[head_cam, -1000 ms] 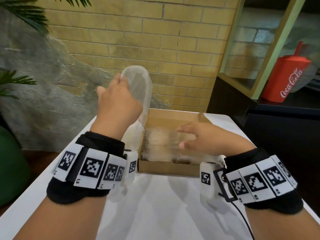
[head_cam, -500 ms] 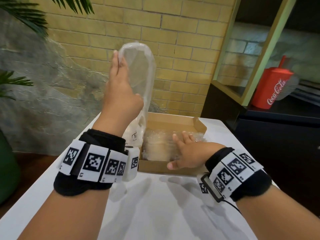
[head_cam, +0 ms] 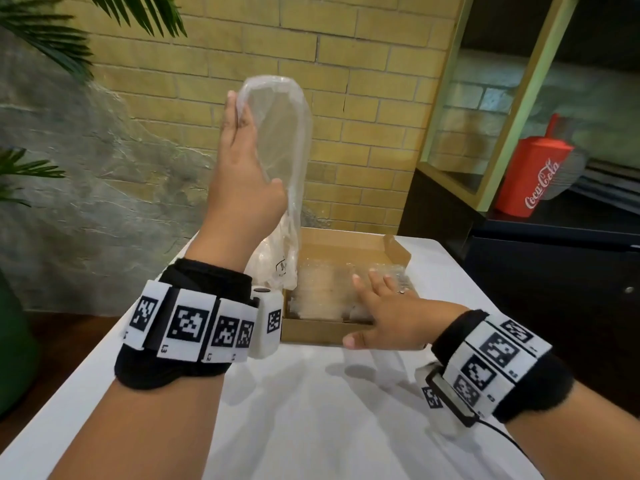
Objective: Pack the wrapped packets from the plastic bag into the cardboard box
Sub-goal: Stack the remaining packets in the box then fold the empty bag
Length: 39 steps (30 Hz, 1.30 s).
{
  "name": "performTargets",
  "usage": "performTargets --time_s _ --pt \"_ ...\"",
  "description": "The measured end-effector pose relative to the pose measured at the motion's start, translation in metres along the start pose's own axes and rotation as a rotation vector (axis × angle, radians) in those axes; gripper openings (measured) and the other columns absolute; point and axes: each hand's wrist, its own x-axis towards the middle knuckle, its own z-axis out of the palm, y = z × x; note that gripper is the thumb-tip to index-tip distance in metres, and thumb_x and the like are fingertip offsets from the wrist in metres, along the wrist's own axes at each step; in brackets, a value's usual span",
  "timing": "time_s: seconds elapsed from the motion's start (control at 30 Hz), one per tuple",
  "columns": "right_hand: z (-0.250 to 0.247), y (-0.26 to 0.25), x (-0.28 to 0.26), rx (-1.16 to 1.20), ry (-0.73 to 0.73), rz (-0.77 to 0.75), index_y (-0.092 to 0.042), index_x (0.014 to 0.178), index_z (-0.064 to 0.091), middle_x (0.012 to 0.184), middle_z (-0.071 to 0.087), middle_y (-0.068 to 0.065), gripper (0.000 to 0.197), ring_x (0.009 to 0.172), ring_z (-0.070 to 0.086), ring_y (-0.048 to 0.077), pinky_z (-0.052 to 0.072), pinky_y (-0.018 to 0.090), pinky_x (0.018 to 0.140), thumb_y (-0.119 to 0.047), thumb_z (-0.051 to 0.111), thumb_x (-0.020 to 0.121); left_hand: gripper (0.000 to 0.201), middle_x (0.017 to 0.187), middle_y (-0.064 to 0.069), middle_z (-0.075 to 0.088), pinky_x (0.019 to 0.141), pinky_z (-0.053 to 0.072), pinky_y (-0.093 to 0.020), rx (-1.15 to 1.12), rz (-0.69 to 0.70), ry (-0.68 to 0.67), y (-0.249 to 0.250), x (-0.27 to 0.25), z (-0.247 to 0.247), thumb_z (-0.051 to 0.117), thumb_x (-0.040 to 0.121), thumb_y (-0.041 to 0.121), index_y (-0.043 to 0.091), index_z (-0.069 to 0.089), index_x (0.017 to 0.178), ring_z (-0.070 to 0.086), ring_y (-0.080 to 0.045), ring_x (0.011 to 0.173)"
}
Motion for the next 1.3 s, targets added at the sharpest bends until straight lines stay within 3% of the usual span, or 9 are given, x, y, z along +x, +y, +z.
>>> performTargets --time_s 0.43,0.53,0.6,0.67,0.73,0.9,1.0,1.13,1.3 --pt "-0.015 0.002 0.023 0.074 0.011 0.02 -0.029 0.147 -0.018 0.155 -0.025 0.002 0.106 0.144 -0.018 0.027 0.001 0.053 0.117 -0.076 0.045 0.075 0.085 0.158 0.013 -0.001 0.067 0.013 0.019 -0.047 0.025 0.005 0.002 0.002 -0.003 0.041 0.083 -0.015 0.022 0.004 0.15 0.002 0.015 0.121" --pt "-0.031 -0.005 0.006 0.263 0.27 -0.095 -0.02 0.149 0.016 0.156 0.016 0.005 0.086 0.143 0.018 0.024 0.023 0.04 0.113 -0.061 0.051 0.082 0.085 0.158 0.014 0.0 0.069 0.014 0.018 -0.065 0.05 -0.003 0.002 0.002 -0.005 0.042 0.084 -0.014 0.024 0.005 0.15 0.003 0.016 0.121" --pt "-0.042 -0.014 -0.003 0.475 0.556 -0.147 -0.012 0.117 0.059 0.112 0.059 0.002 0.044 0.102 0.055 0.015 0.043 0.034 0.085 -0.045 0.057 0.087 0.086 0.158 0.014 0.002 0.075 0.014 0.018 -0.085 0.069 -0.009 0.002 0.003 -0.004 0.043 0.083 -0.013 0.024 0.006 0.15 0.004 0.018 0.121" --pt "-0.05 -0.022 -0.005 0.683 0.661 -0.162 -0.005 0.085 0.067 0.077 0.063 0.003 0.029 0.071 0.055 0.015 0.047 0.034 0.069 -0.032 0.056 0.09 0.086 0.158 0.013 0.003 0.091 0.016 0.013 -0.106 0.099 -0.007 0.002 0.002 -0.003 0.042 0.081 -0.012 0.024 0.006 0.15 0.002 0.023 0.119" --pt "-0.051 -0.031 -0.002 0.849 0.53 -0.19 -0.009 0.081 0.066 0.08 0.067 0.003 0.025 0.071 0.059 0.014 0.048 0.031 0.068 -0.03 0.055 0.091 0.085 0.158 0.013 0.003 0.109 0.027 -0.009 -0.121 0.125 -0.005 0.003 0.001 -0.001 0.042 0.081 -0.012 0.023 0.006 0.15 0.002 0.02 0.127" --pt "-0.047 -0.045 0.012 1.107 0.386 -0.16 -0.011 0.106 0.063 0.097 0.065 0.001 0.032 0.08 0.06 0.01 0.049 0.02 0.068 -0.036 0.061 0.087 0.088 0.158 0.01 0.004 0.081 0.042 -0.002 -0.156 0.197 -0.038 0.01 -0.004 0.001 0.044 0.08 -0.012 0.023 0.005 0.15 0.035 -0.02 0.138" --pt "-0.048 -0.05 0.023 1.272 0.493 -0.089 -0.011 0.093 0.056 0.084 0.06 0.005 0.027 0.068 0.058 0.01 0.051 0.022 0.062 -0.031 0.069 0.081 0.091 0.159 0.007 0.003 0.066 0.039 0.002 -0.233 0.229 -0.099 0.014 -0.006 0.002 0.044 0.079 -0.017 0.025 0.003 0.149 0.037 -0.02 0.136" --pt "-0.047 -0.056 0.033 1.428 0.582 -0.009 -0.018 0.087 0.038 0.085 0.049 0.003 0.035 0.075 0.053 0.016 0.055 0.042 0.085 -0.02 0.071 0.076 0.096 0.159 0.01 0.003 0.061 0.04 -0.003 -0.302 0.276 -0.195 0.02 -0.011 0.003 0.043 0.079 -0.02 0.046 -0.002 0.133 0.041 -0.012 0.132" --pt "-0.047 -0.064 0.037 1.422 0.725 -0.029 -0.019 0.096 0.036 0.081 0.046 0.001 0.04 0.074 0.049 0.018 0.053 0.043 0.08 -0.009 0.068 0.075 0.096 0.158 0.011 0.004 0.059 0.039 -0.003 -0.302 0.288 -0.242 0.021 -0.013 0.007 0.042 0.079 -0.02 0.034 -0.001 0.145 0.037 -0.015 0.136"
